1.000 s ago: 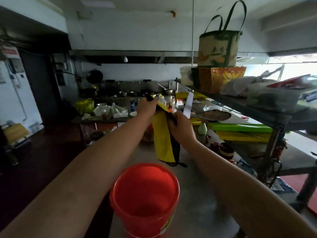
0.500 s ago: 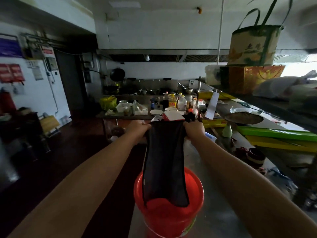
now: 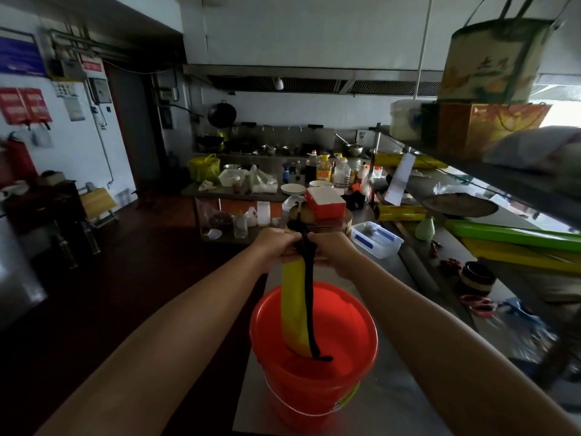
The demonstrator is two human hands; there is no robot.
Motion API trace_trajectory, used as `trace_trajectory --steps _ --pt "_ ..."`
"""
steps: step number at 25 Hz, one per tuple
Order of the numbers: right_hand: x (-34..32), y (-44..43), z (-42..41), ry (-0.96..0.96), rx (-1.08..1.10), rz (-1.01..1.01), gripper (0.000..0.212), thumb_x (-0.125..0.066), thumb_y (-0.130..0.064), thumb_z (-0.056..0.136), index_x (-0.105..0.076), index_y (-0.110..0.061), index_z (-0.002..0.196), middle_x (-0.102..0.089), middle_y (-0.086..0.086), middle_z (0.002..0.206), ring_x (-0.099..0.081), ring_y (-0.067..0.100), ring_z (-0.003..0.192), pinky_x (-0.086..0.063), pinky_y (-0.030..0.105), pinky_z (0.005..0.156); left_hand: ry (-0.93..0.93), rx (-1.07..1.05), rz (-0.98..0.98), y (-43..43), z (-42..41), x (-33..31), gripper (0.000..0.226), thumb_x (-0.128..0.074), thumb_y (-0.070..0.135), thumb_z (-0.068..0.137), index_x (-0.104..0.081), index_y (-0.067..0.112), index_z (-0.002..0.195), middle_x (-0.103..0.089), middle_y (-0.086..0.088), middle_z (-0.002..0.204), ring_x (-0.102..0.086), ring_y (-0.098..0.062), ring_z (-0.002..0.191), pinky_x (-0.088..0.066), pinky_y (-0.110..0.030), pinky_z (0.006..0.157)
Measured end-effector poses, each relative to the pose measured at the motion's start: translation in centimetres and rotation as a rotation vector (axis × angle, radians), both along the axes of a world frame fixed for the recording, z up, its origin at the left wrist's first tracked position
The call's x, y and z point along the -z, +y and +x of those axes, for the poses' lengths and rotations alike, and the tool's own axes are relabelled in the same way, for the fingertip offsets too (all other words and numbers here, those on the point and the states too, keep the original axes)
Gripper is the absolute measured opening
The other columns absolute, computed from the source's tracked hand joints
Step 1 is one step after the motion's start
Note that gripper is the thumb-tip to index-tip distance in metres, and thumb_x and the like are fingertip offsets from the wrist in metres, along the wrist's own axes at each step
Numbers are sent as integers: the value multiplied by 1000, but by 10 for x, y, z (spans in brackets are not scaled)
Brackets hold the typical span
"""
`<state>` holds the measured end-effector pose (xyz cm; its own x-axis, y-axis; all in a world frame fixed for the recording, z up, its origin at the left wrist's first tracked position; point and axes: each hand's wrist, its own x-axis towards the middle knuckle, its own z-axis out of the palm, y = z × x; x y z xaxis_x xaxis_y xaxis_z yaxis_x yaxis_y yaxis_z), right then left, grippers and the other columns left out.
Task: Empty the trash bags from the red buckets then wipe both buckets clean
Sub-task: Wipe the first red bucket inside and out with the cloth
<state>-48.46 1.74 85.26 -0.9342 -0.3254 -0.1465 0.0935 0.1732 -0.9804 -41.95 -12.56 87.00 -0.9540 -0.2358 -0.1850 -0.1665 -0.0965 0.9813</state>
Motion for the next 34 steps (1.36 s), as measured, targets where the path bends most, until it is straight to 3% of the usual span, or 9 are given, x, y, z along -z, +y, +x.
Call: trace_trajectory --steps 3,6,10,15,17,20,25,31,34 --pt "-1 9 0 38 -152 0 12 -71 -28 93 -74 -19 99 -77 4 98 -73 18 88 -57 37 86 -50 66 -20 -3 3 -3 26 -50 13 100 -70 11 116 -72 -8 113 -69 -21 102 -55 -34 78" --pt "-3 14 3 289 -193 117 9 -75 -13 87 -76 -17 95 -75 4 88 -69 16 77 -56 32 71 -60 131 -67 -8 3 -8 45 -38 3 93 -71 21 118 -69 0 119 -62 -19 113 -50 -39 92" --pt "-14 22 -2 392 -43 195 21 -60 -5 88 -64 -17 71 -54 2 65 -48 13 58 -37 27 57 127 35 -538 -17 -2 -9 27 -62 13 93 -68 22 118 -54 13 130 -59 -9 101 -51 -36 95" --pt "-53 57 -14 352 -53 176 26 -57 -9 93 -71 -30 92 -70 7 97 -65 22 89 -55 33 77 381 135 -1003 -17 -19 -23 82 -76 26 87 -31 28 155 -35 -14 152 -38 -30 137 -38 -38 105" --pt "-74 72 -19 373 -40 147 29 -55 -10 96 -72 -33 90 -71 7 101 -67 27 96 -57 41 86 428 227 -958 -1 -27 -43 72 -76 20 85 -40 29 148 -43 -9 147 -44 -28 133 -45 -37 101" --pt "-107 101 -24 465 36 162 28 -52 -13 99 -71 -34 93 -69 -1 89 -65 21 88 -56 33 74 404 294 -860 22 -37 -72 45 -74 26 88 -57 22 129 -63 -4 126 -63 -22 111 -56 -46 92" --pt "-124 150 -33 511 99 269 34 -48 -18 104 -62 -14 135 -64 14 125 -60 31 114 -50 50 103 443 241 -615 59 -48 -90 25 -73 24 90 -59 25 111 -66 -5 109 -67 -22 91 -54 -28 62" --pt "-92 205 -29 360 176 -2 18 -52 -21 104 -61 -23 120 -67 15 122 -66 30 107 -58 46 88 337 246 -160 128 -71 -77 41 -67 11 94 -54 18 132 -69 -3 109 -73 -17 88 -59 -30 60" --pt "-48 224 -26 142 97 -134 38 -73 -29 92 -59 -31 126 -71 -2 121 -68 23 110 -56 45 89 251 256 -67 149 -78 -75 28 -68 11 94 -63 14 121 -75 -1 95 -75 -14 78 -58 -28 57"
